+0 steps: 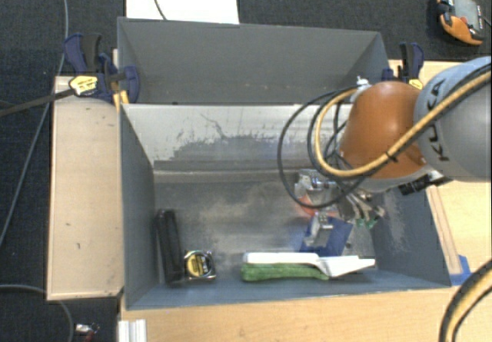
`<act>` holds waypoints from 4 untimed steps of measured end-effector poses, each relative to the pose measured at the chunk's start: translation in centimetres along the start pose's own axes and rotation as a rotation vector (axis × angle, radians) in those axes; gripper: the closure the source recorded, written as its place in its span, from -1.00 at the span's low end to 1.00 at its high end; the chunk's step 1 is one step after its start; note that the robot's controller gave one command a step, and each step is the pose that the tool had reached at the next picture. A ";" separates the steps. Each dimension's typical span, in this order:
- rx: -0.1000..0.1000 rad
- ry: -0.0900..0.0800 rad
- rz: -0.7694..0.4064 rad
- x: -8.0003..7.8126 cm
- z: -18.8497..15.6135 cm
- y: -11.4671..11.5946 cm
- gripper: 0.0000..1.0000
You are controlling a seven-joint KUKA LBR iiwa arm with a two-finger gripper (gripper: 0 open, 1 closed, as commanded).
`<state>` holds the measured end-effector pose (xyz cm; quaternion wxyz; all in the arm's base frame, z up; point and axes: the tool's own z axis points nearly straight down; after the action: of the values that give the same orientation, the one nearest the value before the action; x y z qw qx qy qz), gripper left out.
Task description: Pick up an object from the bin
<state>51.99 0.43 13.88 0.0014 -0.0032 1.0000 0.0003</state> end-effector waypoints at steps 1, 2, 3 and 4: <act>0.000 0.000 0.000 0.0 0.0 0.0 -1.00; 0.000 -0.006 0.016 -0.5 -1.7 -0.8 -1.00; 0.000 -0.007 0.017 -0.4 -3.4 -1.9 -1.00; -0.001 -0.006 0.060 -1.2 0.5 -1.3 -1.00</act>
Offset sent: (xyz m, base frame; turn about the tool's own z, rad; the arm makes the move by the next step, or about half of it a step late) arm 0.0036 -0.0075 0.0151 0.0178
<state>53.19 -0.90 13.34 0.0042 0.0266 0.9996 0.0008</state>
